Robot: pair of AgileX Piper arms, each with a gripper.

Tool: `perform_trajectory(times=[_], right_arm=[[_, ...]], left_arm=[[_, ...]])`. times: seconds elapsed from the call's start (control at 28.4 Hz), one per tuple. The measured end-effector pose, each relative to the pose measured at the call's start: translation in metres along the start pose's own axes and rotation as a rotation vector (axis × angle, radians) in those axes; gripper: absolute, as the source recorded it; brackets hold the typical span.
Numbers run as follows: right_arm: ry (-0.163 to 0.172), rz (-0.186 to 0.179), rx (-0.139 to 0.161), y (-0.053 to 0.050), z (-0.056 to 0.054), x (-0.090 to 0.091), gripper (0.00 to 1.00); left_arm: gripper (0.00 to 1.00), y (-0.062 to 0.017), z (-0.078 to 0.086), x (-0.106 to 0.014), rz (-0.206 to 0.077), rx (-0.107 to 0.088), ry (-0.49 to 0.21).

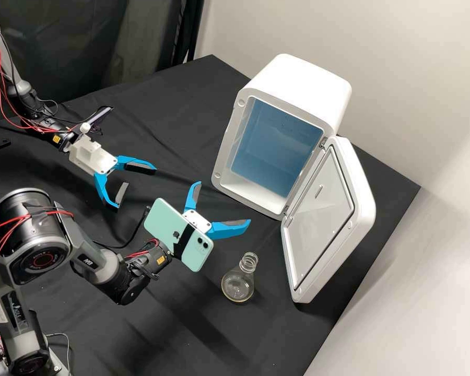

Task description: Place the flask in the incubator

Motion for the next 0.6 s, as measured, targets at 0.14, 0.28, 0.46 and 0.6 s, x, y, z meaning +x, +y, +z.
perform_trajectory(times=[0.14,0.28,0.46,0.6], right_arm=[[0.0,0.0,0.0,0.0,0.0,0.0,1.0],[0.0,0.0,0.0,0.0,0.0,0.0,1.0],[-0.009,0.014,-0.003,0.004,0.002,-0.001,1.0],[-0.013,0.049,-0.024,0.017,0.005,-0.006,1.0]], left_arm=[[1.0,0.0,0.0,0.0,0.0,0.0,0.0],[1.0,0.0,0.0,0.0,0.0,0.0,0.0],[1.0,0.0002,0.0,0.0,0.0,0.001,-0.001],[1.0,0.0021,0.0,0.002,0.006,0.004,-0.002]])
